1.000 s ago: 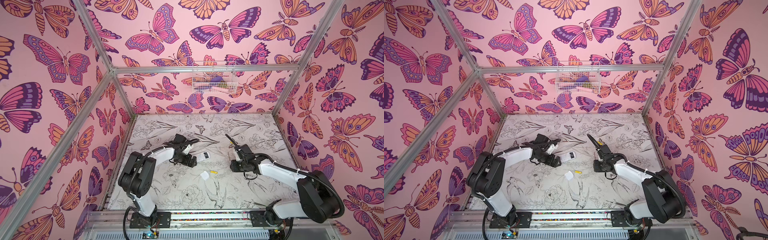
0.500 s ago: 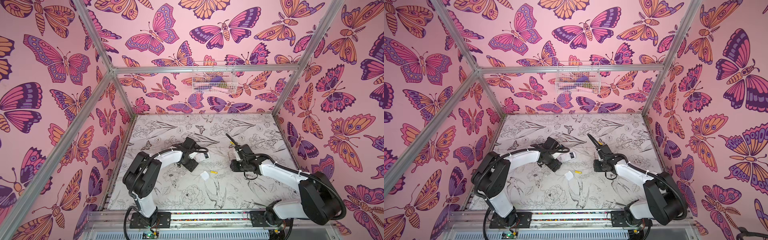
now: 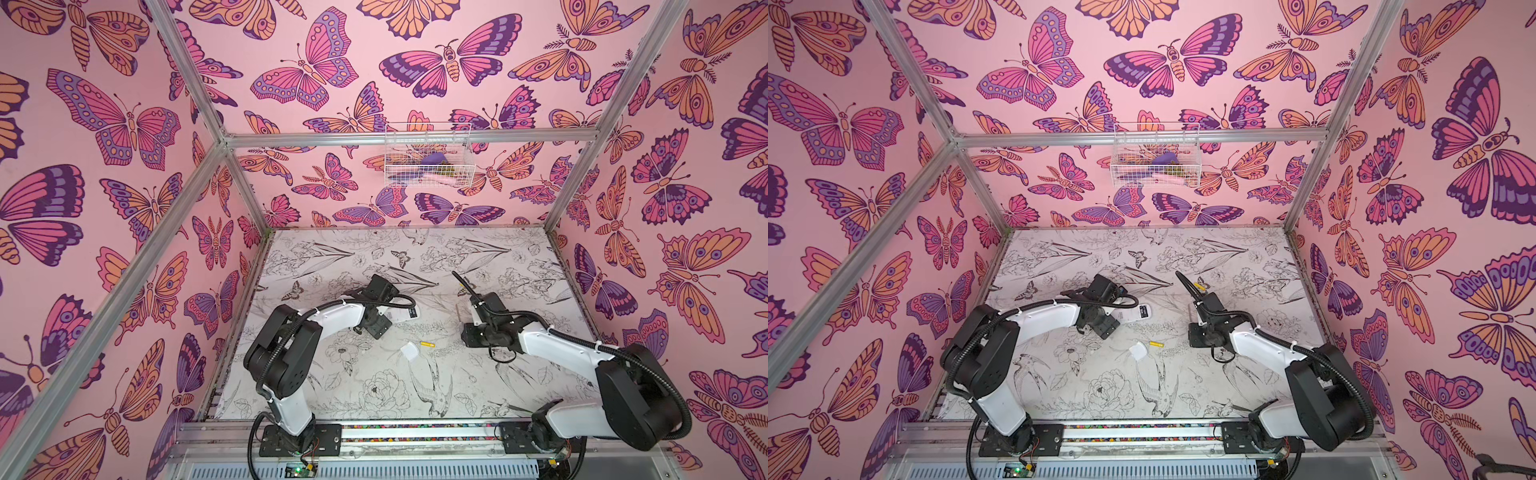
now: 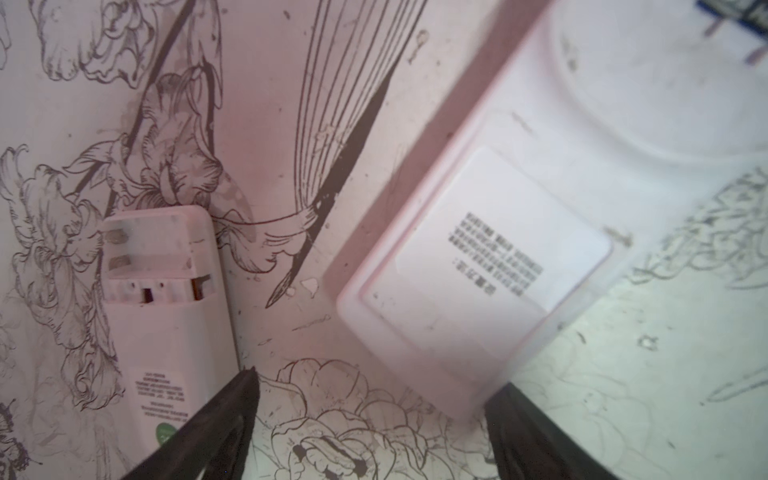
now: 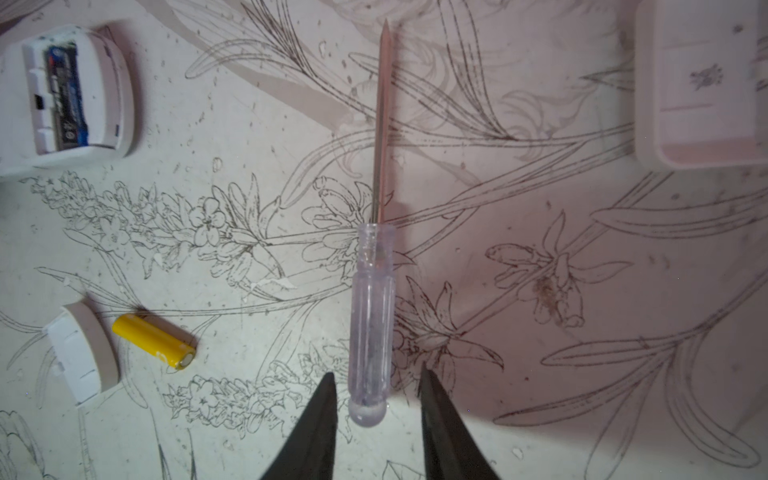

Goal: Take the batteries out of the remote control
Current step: 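Close the right gripper on the clear-handled screwdriver while the left gripper hovers, then lift the screwdriver with the right gripper while the left gripper moves toward center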

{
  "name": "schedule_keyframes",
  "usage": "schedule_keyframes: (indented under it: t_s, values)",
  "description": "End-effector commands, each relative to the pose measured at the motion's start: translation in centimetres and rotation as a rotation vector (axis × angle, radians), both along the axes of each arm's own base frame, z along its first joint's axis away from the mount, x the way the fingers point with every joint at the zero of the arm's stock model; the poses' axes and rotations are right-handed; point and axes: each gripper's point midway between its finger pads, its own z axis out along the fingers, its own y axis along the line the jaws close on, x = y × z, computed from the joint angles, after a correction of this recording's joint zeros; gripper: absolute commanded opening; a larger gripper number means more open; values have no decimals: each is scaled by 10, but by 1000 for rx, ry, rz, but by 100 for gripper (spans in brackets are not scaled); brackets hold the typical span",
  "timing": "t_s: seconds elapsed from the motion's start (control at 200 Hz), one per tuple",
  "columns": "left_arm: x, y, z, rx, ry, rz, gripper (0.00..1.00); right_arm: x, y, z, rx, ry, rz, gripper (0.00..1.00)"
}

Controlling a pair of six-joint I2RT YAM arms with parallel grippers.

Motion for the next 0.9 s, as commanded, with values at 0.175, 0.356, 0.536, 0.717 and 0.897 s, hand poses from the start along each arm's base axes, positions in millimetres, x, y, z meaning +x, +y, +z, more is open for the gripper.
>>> schedule_keyframes:
  t_s: [0.175,0.356,0.536,0.717,0.897]
  values:
    - [9,13,8,28,-35,42,87,1,-4,-2,-21,2,4,35]
    - [8,14,12,9,-40,48,88,4,0,-3,0,-5,0,35]
    - [-1,6,29,-47,-30,1,95,9,2,-3,-11,8,-2,34]
    - [-11,-6,43,-126,-8,-56,100,12,1,-7,-38,28,-7,33]
    - [-13,-10,59,-211,-1,-52,100,15,2,-10,-37,34,-15,29]
